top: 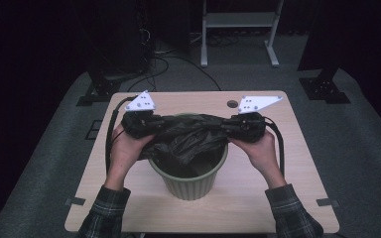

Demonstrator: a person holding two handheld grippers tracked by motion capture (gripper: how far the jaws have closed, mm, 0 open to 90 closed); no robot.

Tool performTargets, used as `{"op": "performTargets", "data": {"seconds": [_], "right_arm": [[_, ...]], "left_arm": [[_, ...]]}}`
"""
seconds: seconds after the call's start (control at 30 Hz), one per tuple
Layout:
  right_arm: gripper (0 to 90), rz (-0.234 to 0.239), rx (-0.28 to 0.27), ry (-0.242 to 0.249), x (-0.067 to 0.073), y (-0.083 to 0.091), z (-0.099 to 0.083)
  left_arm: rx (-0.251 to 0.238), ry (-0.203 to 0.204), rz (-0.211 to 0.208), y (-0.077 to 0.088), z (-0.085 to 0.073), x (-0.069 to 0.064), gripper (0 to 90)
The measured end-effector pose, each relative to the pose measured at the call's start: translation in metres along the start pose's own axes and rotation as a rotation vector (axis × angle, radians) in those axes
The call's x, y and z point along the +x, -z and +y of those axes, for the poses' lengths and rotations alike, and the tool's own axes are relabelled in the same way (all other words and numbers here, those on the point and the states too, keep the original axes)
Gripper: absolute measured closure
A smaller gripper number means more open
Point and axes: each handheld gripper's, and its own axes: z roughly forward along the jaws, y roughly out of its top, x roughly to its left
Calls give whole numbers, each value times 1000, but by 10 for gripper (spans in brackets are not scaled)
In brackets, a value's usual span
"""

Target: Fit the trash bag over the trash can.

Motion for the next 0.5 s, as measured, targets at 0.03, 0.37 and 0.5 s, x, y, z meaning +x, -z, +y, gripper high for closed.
{"op": "performTargets", "data": {"seconds": [0.03,0.37,0.5], "right_arm": [[899,2,-2,0,1,2,-2],[899,16,-10,-18,9,23,-26],[899,21,-18,-26,14,33,-35]], "left_arm": [[-4,15,4,1,-2,3,900],[8,68,50,12,-13,21,900],[11,88,66,16,-18,27,900]]}}
